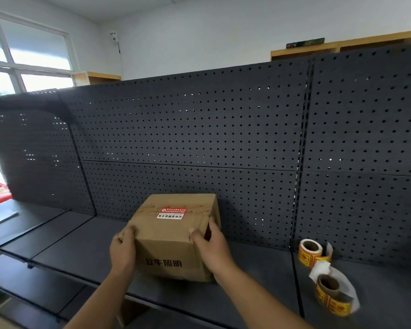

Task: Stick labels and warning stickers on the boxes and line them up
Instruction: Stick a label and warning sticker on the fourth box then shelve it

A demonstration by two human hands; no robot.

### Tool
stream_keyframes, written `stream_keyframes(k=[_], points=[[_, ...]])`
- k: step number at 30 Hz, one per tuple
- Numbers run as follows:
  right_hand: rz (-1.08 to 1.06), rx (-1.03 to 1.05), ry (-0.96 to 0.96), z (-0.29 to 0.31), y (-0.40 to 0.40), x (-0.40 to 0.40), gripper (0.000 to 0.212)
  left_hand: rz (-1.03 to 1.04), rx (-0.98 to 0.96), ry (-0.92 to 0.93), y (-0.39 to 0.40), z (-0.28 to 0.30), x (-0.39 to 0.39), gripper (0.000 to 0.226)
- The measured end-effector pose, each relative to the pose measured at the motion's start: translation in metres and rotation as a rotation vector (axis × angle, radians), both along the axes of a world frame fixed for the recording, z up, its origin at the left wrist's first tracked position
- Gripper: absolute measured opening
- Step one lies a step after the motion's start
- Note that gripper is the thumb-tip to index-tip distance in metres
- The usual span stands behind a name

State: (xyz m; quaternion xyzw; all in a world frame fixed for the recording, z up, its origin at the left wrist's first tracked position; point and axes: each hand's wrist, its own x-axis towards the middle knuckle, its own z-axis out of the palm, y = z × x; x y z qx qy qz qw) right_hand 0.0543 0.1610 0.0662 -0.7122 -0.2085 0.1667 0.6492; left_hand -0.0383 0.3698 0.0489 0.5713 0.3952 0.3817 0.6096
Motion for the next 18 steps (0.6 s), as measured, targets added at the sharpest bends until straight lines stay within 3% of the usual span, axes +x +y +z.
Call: stream_keyframes(k=[4,10,18], points=[[-0.049,0.001,-0.068,0.022,-0.053,0.001,0.072,0.003,0.079,-0.045,-0.061,0.018,-0.005,0.032],[-0.175,0.058,-0.115,0.049,-0.144,0.003,0.024,-0.121,0.087,-0.115,-0.158,0.048,0.002,0.024],[-0.322,0.116,-0.097,0.07,-0.265,0.009,0.021,-0.272,0.168,-0.16,-0.253,0.065,0.031,0.047]])
